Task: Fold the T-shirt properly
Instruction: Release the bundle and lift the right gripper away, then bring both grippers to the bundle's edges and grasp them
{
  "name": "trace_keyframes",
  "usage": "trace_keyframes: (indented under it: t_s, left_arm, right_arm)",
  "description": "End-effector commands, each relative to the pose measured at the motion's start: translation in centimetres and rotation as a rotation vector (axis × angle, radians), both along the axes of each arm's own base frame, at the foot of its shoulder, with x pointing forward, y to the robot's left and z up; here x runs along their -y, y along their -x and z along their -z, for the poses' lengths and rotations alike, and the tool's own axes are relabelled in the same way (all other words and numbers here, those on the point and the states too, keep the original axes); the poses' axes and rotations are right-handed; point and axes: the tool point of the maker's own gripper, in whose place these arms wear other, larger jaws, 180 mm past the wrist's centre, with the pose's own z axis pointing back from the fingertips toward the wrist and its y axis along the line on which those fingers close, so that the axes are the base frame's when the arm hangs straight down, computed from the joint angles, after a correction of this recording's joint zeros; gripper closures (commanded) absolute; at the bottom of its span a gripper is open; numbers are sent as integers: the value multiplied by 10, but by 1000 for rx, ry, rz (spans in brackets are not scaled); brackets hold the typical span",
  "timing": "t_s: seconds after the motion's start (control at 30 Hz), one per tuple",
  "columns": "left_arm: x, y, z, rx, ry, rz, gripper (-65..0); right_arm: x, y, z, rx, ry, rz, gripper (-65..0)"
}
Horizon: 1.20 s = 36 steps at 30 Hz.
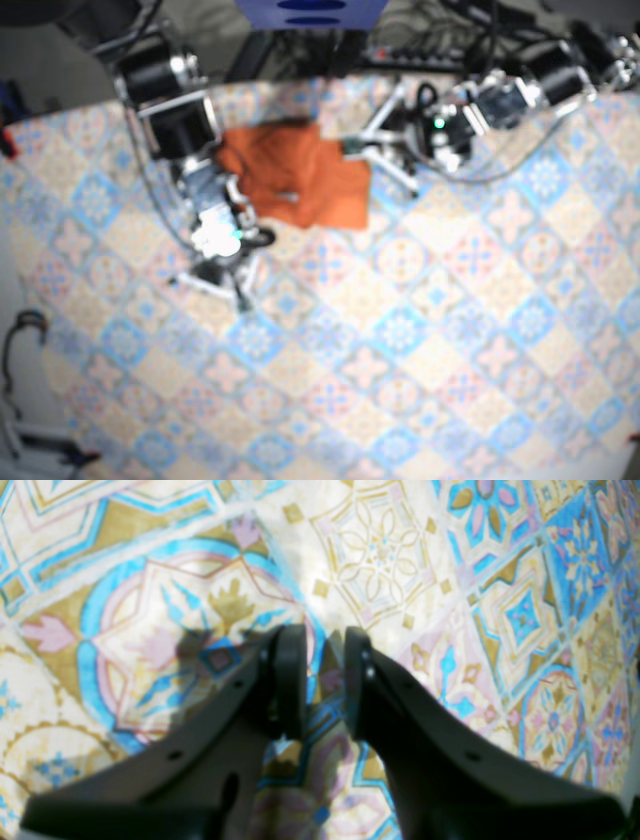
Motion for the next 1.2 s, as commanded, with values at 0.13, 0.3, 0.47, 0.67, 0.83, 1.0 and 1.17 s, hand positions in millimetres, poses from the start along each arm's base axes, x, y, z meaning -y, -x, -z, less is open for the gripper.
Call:
trace_keyframes:
  t_s: [0.13, 0.3, 0.47, 0.67, 0.83, 1.0, 1.17]
  left_arm:
    - [1, -16, -9, 38, 15, -3, -74]
    - [1, -19, -10, 44, 15, -3, -74]
    - [0, -19, -10, 44, 11, -4, -74]
    - [-5, -28, -14, 62, 13, -31, -74]
    - [-6, -36, -17, 77, 19, -50, -74]
    - [-14, -45, -16, 86, 10, -85, -74]
    - [-15, -59, -13, 93, 36, -141, -72]
  right_arm:
    - [19, 29, 28, -137, 35, 39, -139]
    - [28, 49, 40, -208, 60, 51, -139]
    - [23, 64, 42, -311, 68, 16, -138]
    - [15, 59, 10, -270, 66, 37, -138]
    - [23, 63, -2, -279, 87, 62, -138]
    - [24, 77, 7, -310, 91, 62, -138]
    - [24, 95, 17, -343, 91, 60, -138]
